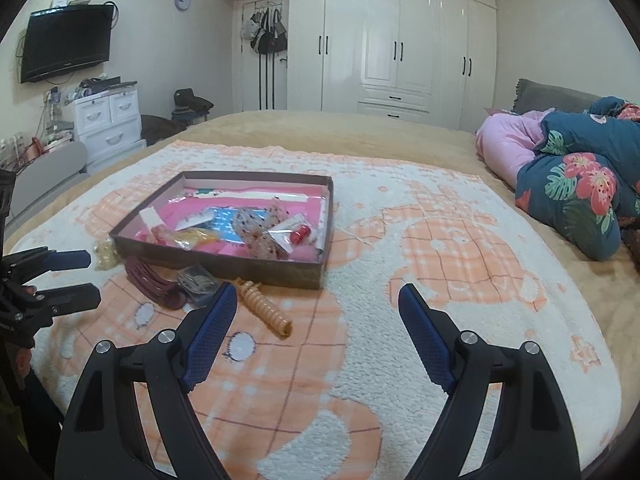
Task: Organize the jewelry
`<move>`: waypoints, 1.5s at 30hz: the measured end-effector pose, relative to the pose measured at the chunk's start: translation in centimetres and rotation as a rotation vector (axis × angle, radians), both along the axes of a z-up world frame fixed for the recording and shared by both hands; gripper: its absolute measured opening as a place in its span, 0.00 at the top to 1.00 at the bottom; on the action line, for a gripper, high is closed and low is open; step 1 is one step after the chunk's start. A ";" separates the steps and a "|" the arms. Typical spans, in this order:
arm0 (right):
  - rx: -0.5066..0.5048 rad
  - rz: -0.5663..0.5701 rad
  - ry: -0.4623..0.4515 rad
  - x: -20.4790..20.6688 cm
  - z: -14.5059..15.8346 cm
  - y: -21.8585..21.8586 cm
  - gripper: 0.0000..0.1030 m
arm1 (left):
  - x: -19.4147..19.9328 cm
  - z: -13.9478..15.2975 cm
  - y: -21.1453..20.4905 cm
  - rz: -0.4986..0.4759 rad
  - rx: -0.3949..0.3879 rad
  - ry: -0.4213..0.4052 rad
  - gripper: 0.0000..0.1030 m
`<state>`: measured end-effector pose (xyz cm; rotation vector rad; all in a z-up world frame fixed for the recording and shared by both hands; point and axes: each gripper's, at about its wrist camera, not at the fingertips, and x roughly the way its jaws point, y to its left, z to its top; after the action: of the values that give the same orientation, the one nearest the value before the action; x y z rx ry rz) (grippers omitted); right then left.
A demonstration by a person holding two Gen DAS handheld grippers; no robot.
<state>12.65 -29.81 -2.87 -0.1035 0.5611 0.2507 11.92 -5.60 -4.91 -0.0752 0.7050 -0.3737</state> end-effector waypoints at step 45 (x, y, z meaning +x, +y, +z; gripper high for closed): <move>-0.083 0.172 0.299 8.8 -7.4 5.4 0.45 | 5.6 -4.5 2.1 0.069 -0.103 0.164 0.13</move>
<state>21.49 -24.45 -10.31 -0.1968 0.8618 0.4143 17.47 -3.55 -9.39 -0.2297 0.8430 -0.3401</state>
